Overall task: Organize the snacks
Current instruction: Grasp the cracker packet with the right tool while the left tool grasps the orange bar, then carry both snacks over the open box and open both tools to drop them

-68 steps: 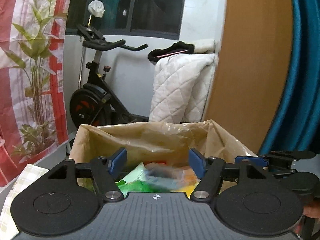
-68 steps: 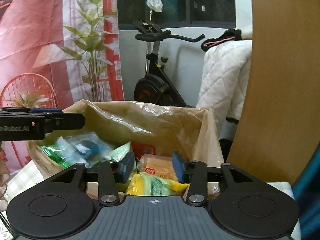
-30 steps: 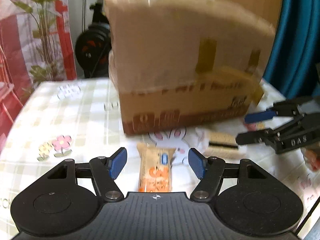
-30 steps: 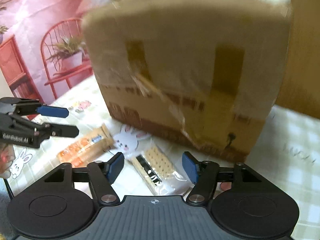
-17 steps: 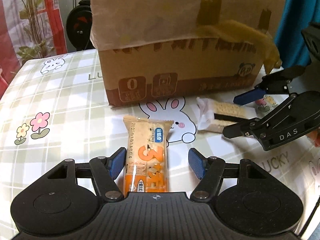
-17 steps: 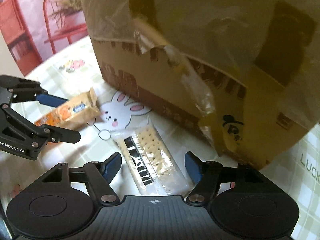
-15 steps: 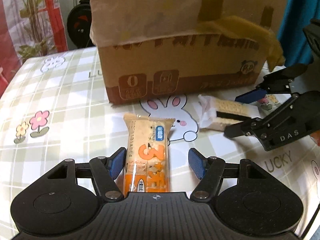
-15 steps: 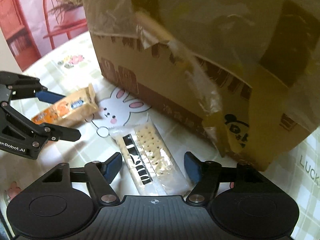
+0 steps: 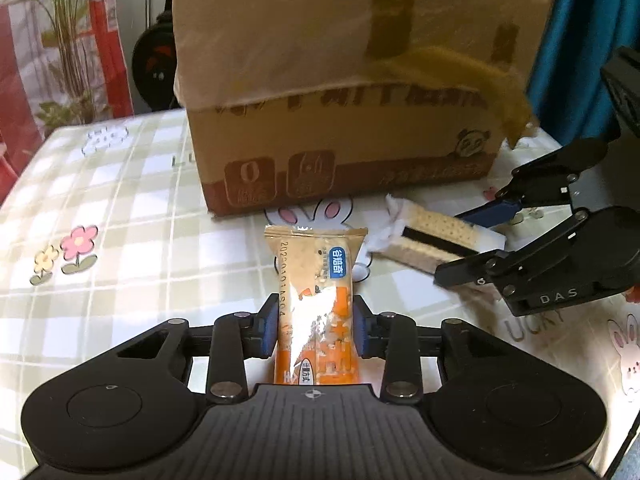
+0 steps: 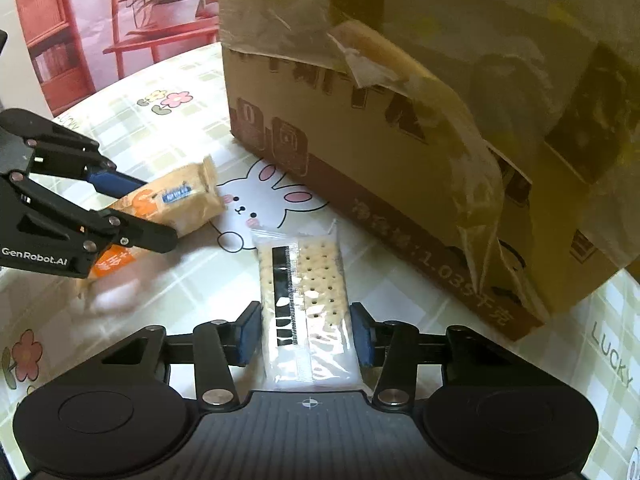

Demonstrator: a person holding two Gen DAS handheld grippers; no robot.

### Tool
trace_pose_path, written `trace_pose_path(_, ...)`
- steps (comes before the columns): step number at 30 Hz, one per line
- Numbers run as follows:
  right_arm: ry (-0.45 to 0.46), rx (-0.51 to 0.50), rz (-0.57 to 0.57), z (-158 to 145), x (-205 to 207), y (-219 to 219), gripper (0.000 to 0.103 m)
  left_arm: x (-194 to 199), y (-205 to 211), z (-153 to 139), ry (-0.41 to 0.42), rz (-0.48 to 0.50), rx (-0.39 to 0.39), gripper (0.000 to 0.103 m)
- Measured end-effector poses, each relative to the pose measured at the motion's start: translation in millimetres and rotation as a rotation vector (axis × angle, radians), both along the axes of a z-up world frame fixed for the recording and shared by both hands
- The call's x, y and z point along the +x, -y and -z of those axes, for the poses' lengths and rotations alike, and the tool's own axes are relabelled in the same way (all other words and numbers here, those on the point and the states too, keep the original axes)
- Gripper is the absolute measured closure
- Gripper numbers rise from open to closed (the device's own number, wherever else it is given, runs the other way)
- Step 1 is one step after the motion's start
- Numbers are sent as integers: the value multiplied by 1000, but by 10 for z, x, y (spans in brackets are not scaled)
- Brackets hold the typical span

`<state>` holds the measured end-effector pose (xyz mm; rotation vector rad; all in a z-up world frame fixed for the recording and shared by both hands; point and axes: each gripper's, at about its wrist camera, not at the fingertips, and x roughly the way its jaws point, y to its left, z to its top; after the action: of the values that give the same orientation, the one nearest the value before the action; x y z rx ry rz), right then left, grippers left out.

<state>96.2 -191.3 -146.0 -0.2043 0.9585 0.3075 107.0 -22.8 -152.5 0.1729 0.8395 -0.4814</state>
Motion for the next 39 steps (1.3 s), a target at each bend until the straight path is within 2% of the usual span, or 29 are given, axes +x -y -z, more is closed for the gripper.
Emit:
trace_pose_path(10, 142, 58, -45, -512, -410, 21, 61, -221, -80, -455, 126, -15, -106, 65)
trace_pose_path(17, 296, 118, -40, -1094, -636, 144, 61, -346, -95, -912, 250, -22, -160, 65)
trace_pose_path(23, 437, 162, 7, -1643, -641, 380, 61, -332, -23, -1297, 374, -28, -216, 65)
trace_pose_path(27, 491, 175, 42, -1923, -529, 564, 61, -222, 57, -1531, 433, -32, -242, 65)
trace_pose_path(31, 513, 152, 100, -2097, -285, 733, 61, 5, 185, -1732, 456, -37, -265, 65)
trace_pose_path(35, 491, 115, 194, -2089, 160, 837, 61, 363, 366, -1830, 448, -45, -256, 65)
trace_pose_path(39, 468, 108, 288, -1919, 593, 927, 61, 770, 536, -1833, 418, -83, -221, 65)
